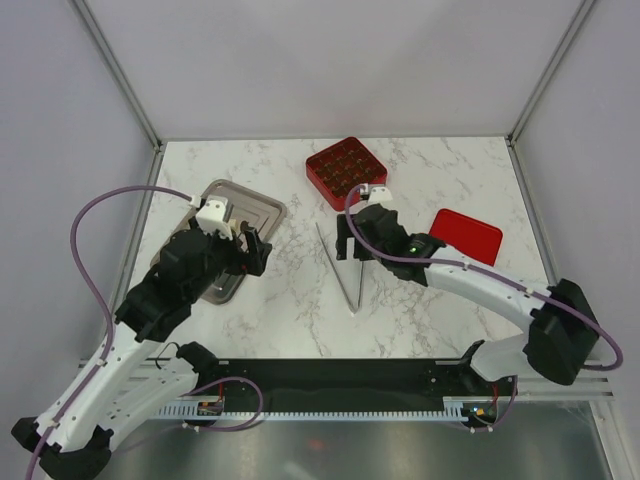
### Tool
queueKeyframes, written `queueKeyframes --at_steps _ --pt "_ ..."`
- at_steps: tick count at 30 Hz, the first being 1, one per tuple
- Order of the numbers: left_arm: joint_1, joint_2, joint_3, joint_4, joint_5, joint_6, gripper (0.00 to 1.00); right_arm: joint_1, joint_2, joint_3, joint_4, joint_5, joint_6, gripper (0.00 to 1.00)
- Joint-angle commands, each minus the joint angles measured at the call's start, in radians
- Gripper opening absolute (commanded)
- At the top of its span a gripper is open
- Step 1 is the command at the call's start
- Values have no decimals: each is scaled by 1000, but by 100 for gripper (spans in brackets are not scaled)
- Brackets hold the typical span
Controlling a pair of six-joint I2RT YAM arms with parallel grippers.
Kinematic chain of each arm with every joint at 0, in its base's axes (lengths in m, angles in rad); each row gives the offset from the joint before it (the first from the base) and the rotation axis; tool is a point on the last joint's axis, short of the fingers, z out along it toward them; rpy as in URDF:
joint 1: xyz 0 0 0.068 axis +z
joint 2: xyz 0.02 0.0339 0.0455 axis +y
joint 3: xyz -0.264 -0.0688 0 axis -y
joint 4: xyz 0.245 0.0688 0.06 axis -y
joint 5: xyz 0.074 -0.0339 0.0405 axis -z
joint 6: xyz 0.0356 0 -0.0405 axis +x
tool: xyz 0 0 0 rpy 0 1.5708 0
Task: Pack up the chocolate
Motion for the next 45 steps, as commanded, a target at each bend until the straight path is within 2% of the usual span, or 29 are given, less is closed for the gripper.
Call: queueKeyframes --at_steps 1,10,24,30,45 --pt "2 -22 -5 34 -104 16 100 49 113 70 28 114 -19 98" --pt "2 -70 -16 36 -171 2 100 120 283 94 62 202 -34 98" --pt "2 -45 -11 36 -160 5 100 140 295 -17 83 239 49 98" --pt "2 -50 -14 36 -171 5 100 141 289 -75 186 174 47 98" --pt "2 -48 -16 34 -177 6 100 141 368 -107 232 223 60 98"
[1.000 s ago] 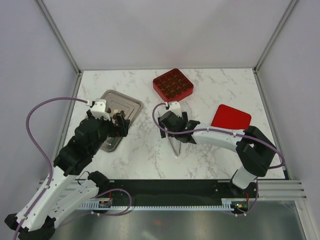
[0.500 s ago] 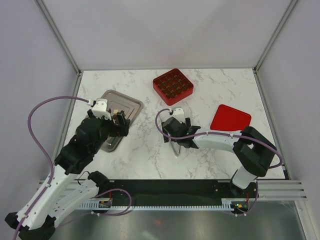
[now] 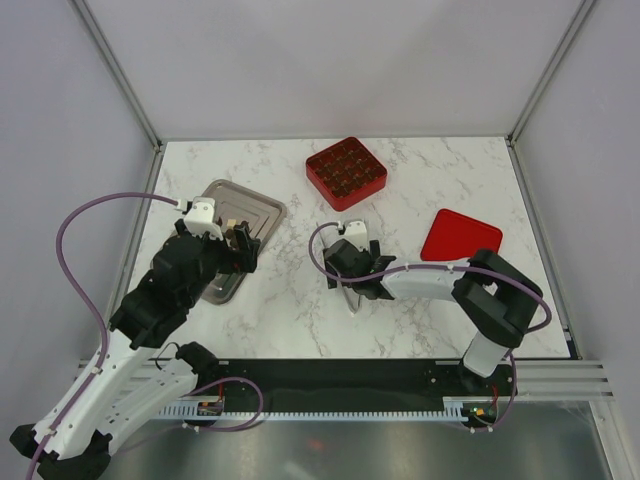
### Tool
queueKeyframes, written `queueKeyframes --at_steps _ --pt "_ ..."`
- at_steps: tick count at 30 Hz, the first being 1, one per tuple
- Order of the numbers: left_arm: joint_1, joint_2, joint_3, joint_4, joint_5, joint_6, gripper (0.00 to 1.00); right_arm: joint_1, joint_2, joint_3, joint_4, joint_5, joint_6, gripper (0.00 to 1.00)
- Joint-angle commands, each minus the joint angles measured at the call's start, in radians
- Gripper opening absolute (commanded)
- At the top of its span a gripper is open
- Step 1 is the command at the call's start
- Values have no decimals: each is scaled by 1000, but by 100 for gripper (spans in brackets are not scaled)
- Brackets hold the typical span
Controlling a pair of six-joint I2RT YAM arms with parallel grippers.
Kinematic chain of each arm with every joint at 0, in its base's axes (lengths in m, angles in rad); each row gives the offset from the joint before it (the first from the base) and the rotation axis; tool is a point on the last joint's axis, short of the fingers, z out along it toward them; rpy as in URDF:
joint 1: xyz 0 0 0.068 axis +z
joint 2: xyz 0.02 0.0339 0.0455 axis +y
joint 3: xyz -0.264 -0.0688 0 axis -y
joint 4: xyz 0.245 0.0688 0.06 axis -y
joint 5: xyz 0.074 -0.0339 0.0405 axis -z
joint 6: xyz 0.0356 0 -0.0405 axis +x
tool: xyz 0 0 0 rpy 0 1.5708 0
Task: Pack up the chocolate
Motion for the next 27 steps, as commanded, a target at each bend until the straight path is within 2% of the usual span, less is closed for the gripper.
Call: queueKeyframes --at_steps 1,14,17,24,27 --pt "2 -3 -4 35 -34 7 100 6 36 -6 63 29 19 98" --pt "2 -6 -4 38 -40 8 100 9 95 9 83 28 48 93" --pt "2 -5 -5 38 -46 8 100 6 71 12 61 20 35 89" --pt "2 -3 -11 38 -75 10 100 6 -61 63 -52 -6 -65 72" --pt "2 0 -13 37 -83 -5 100 7 -125 106 -104 -43 -119 68"
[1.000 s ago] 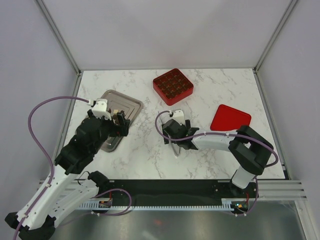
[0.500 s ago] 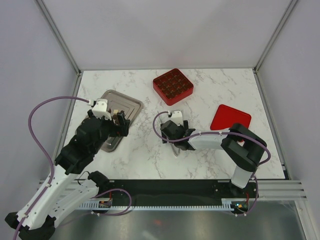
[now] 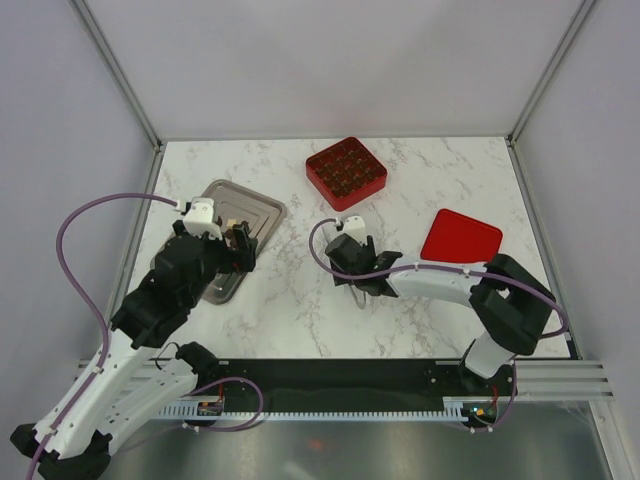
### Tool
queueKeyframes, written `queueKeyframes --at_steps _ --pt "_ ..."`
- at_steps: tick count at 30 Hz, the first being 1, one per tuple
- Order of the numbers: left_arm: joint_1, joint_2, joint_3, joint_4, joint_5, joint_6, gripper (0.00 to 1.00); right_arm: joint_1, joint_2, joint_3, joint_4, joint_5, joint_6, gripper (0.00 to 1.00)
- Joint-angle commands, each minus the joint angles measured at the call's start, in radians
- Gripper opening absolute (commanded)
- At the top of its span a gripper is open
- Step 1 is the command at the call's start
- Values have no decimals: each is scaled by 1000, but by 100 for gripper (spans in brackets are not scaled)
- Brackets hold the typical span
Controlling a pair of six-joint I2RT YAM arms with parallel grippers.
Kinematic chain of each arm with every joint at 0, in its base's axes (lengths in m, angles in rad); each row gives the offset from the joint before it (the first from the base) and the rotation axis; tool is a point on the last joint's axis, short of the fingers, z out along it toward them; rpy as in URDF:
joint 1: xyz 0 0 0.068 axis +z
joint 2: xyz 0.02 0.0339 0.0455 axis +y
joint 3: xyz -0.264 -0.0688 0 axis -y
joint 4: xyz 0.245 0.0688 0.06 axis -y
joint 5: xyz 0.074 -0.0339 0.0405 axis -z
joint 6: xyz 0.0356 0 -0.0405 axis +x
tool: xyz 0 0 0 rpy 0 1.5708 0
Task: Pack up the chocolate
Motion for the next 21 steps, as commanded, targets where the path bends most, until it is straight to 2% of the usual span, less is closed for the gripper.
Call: queueKeyframes --at_steps 1,5,11,16,21 --pt "2 1 -2 37 -44 -13 100 2 -111 95 -76 -42 -82 68" --pt "2 9 7 35 -1 -56 100 3 -163 193 -150 -129 -130 65" --pt "2 15 68 14 13 -59 100 2 -200 274 -225 -170 -191 61" --pt "2 -6 145 -44 68 -85 100 2 -197 297 -209 -212 -223 57" --pt "2 -39 225 -86 180 -139 100 3 -149 331 -140 -275 -254 54"
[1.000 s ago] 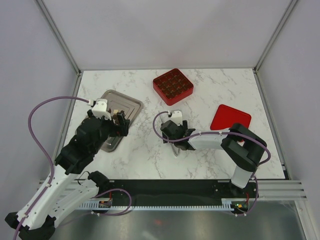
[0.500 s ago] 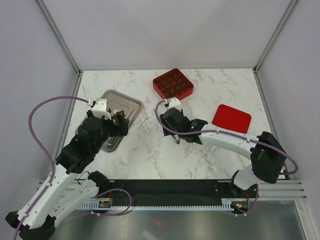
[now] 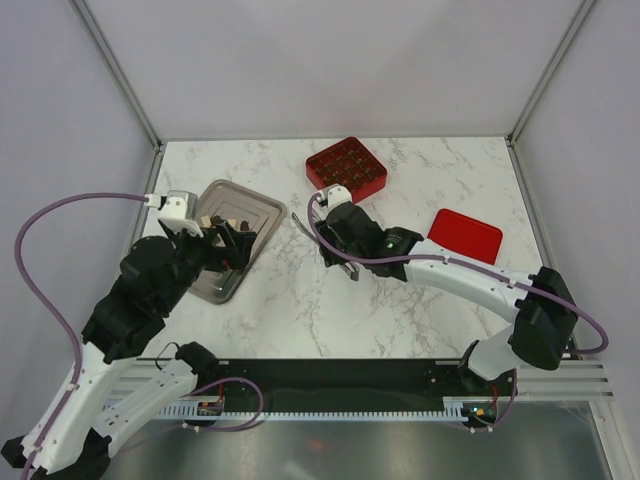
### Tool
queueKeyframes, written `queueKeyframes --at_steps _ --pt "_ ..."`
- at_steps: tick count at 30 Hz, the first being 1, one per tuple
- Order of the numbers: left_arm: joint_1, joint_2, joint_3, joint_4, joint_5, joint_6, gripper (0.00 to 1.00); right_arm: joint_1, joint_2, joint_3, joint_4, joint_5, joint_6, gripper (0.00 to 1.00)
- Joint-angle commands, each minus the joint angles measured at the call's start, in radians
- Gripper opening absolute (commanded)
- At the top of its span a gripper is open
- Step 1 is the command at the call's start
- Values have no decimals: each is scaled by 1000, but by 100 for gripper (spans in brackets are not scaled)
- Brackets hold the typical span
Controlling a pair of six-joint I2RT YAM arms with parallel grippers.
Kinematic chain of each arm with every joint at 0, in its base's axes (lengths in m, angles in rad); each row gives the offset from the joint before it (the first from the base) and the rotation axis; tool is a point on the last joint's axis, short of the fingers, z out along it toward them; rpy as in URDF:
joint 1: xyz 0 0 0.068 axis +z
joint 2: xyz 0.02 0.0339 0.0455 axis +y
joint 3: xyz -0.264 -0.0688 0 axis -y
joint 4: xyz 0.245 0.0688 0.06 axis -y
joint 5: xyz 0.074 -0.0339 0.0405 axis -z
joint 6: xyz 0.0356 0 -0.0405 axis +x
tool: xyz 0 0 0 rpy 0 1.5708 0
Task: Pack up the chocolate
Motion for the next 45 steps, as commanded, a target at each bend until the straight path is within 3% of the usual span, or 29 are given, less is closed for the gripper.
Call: queueKeyframes --at_steps 1,10,16,31,45 --pt "1 -31 99 -22 97 -74 100 3 45 79 89 -73 -41 54" --pt "1 -28 231 -70 209 -127 100 6 236 182 234 -154 -72 54" --pt "1 -28 291 -87 191 -151 99 22 354 255 304 -179 -115 53" --pt "1 -38 297 -121 120 -94 99 72 592 426 317 -107 -166 51" --pt "1 -33 288 -124 91 -93 100 74 688 487 279 -68 -155 50"
